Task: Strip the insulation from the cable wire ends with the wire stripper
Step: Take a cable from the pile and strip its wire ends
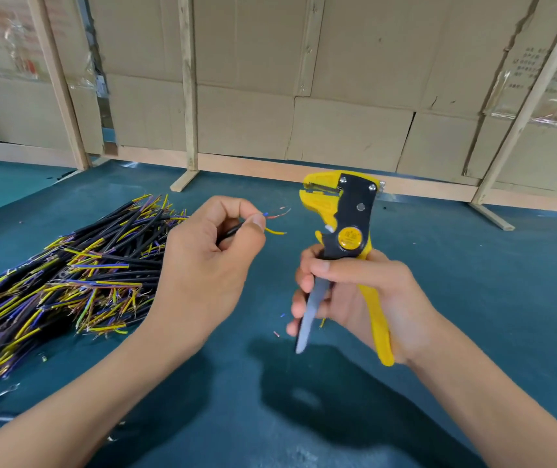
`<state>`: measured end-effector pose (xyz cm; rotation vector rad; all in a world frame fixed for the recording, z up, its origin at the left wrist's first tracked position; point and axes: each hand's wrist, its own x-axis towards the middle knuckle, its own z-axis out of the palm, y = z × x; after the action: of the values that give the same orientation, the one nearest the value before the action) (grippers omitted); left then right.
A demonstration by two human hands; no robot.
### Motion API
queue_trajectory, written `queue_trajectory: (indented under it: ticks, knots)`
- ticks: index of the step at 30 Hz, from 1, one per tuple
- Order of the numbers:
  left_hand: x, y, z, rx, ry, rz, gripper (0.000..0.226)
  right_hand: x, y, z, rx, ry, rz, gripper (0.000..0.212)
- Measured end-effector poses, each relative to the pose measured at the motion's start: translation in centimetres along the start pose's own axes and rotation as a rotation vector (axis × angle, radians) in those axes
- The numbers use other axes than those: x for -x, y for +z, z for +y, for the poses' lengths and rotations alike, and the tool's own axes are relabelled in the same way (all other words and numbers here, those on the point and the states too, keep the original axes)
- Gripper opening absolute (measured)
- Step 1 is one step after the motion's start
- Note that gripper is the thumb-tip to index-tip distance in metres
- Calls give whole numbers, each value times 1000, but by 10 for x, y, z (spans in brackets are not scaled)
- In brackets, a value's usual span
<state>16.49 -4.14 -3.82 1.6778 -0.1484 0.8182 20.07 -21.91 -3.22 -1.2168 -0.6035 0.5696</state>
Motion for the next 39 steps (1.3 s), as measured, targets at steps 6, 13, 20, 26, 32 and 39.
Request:
queue_trajectory:
  ticks: [6, 13, 20, 26, 32, 39]
  knots:
    - [-5, -6, 6, 64, -20, 14, 18, 6, -3, -9, -57, 154, -208, 14]
    - [-8, -10, 8, 82, -13, 38, 18, 6, -5, -8, -94, 196, -265, 24]
    - [-7, -8, 7, 61, 0, 70, 14, 5, -6, -6, -141, 217, -311, 24]
    - [-5, -8, 7, 18, 13, 57, 12, 4, -4, -5, -158, 232, -342, 22]
    - [-5, -8, 7, 20, 38, 50, 16, 3, -3, -2, -186, 236, -305, 25]
    - [-5, -9, 4, -10, 50, 47, 17, 3, -3, -2, -227, 229, -340, 26]
